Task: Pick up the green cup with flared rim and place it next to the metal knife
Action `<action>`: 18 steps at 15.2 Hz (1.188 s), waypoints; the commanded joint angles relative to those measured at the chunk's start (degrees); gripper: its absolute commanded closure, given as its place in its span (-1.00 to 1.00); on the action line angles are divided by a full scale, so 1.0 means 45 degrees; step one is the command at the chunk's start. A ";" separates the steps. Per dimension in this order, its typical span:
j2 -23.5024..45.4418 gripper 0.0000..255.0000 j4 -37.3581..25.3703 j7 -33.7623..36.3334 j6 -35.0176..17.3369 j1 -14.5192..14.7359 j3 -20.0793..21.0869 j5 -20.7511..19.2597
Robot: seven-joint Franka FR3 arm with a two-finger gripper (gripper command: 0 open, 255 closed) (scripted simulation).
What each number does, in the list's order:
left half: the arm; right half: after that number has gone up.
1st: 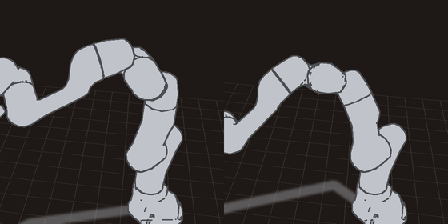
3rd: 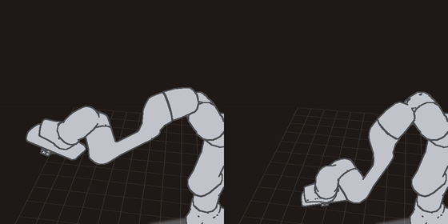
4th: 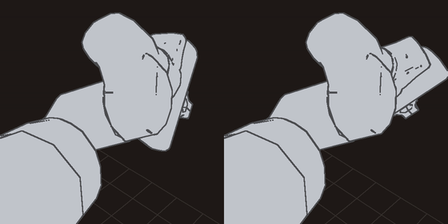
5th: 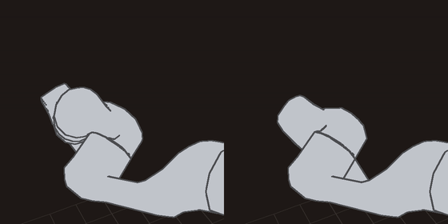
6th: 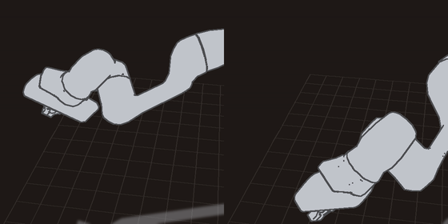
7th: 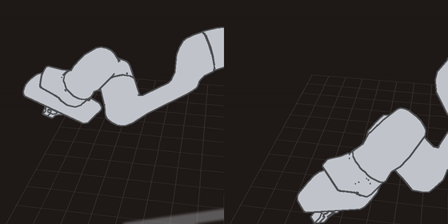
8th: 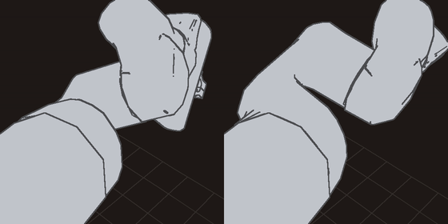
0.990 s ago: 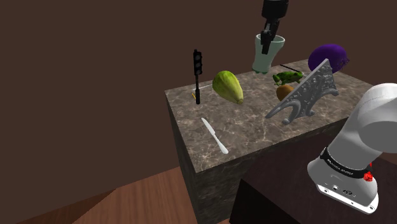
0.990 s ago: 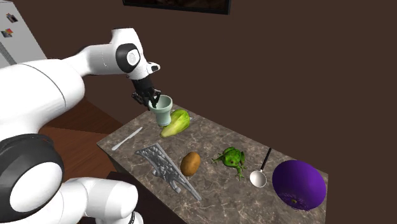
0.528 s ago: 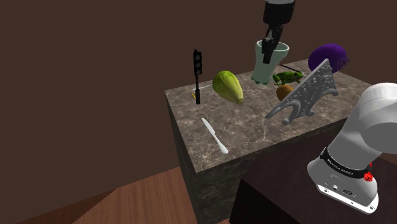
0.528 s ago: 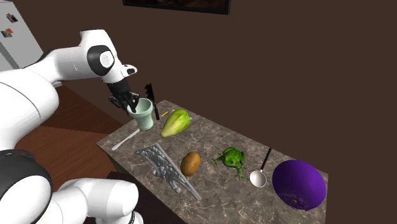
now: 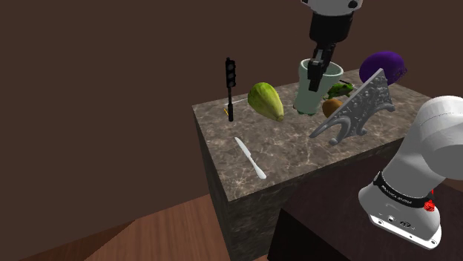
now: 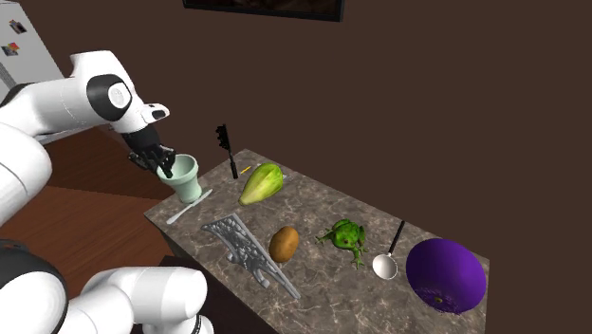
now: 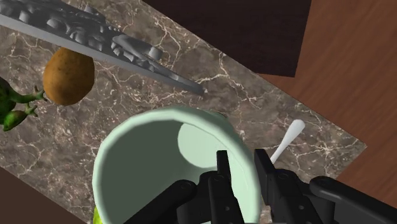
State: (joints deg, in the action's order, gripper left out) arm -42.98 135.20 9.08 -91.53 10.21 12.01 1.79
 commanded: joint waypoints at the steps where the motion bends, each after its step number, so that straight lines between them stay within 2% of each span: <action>1: -0.0110 1.00 0.0314 0.0100 -0.0204 0.0052 0.0086 0.0079; 18: -0.0209 1.00 0.3271 0.0302 -0.3052 0.0218 0.0409 0.0351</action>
State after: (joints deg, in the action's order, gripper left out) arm -44.18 149.39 10.33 -104.42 11.16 13.70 3.29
